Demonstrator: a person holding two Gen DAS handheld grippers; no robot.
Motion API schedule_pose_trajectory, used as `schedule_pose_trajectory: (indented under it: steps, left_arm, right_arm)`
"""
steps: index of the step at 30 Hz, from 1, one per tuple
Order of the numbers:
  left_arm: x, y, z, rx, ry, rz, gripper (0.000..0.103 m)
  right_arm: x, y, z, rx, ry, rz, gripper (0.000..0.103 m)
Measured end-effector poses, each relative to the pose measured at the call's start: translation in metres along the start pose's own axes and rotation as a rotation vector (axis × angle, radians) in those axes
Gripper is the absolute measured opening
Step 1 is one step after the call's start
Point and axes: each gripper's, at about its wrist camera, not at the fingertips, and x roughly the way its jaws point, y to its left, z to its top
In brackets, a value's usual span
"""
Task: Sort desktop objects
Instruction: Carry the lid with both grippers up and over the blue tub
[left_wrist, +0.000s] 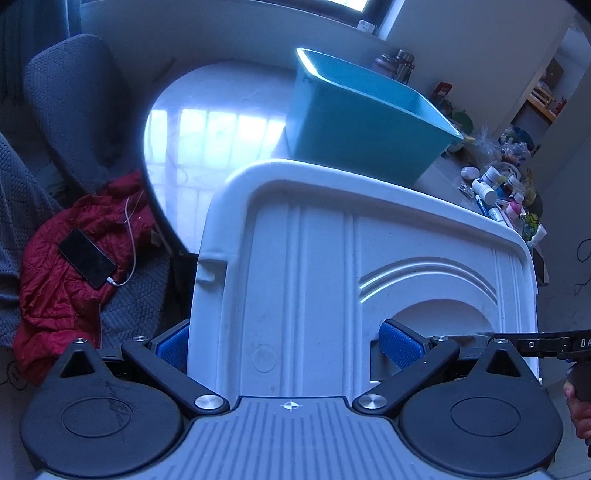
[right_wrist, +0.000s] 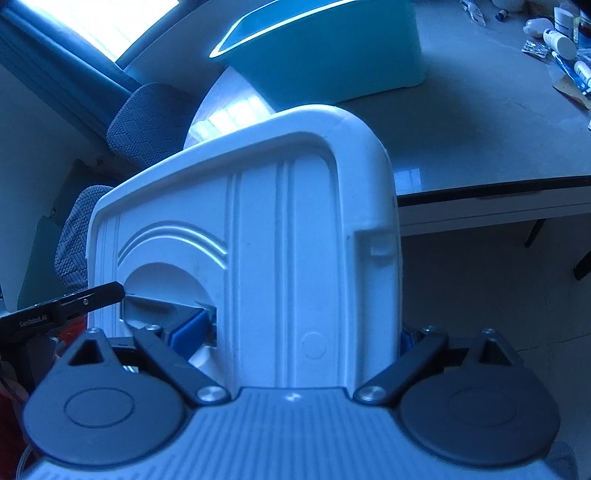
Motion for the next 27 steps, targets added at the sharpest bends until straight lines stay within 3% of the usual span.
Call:
schedule_pose_trajectory:
  steps: [15, 27]
  left_arm:
    - [-0.002, -0.091, 0.040, -0.016, -0.015, 0.094, 0.103]
    - [-0.016, -0.124, 0.062, -0.072, 0.002, 0.118, 0.103]
  right_arm:
    - [-0.029, -0.043, 0.043, -0.023, 0.033, 0.088, 0.096]
    - [-0.050, -0.049, 0.082, -0.039, 0.096, 0.096, 0.096]
